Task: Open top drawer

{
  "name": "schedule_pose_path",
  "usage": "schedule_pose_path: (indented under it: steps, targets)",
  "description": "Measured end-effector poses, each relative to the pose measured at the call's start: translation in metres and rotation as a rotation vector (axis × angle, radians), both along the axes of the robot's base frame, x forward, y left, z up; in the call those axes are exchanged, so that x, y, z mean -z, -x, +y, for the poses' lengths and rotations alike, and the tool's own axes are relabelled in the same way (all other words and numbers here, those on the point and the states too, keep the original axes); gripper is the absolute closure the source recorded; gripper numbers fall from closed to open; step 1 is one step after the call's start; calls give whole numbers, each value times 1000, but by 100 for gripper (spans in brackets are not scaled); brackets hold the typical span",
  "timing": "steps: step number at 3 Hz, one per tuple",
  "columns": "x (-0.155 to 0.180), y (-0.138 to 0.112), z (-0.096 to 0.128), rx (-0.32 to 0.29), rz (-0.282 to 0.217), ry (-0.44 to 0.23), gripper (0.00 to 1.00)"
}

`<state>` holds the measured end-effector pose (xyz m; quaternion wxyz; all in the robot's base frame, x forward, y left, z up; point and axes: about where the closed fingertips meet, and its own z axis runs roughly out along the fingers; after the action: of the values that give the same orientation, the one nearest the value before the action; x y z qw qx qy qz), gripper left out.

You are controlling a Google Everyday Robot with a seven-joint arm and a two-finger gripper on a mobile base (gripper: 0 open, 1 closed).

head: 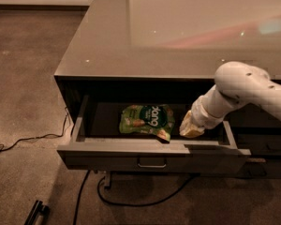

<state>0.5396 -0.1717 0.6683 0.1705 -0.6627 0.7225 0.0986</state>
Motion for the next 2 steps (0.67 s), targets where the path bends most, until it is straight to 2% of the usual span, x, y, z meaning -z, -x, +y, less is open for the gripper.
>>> schedule_pose_path:
  steps: [1, 2]
  targets:
    - [19, -1, 11, -29, 54, -14, 100]
    - [22, 9, 18, -46, 73, -9, 100]
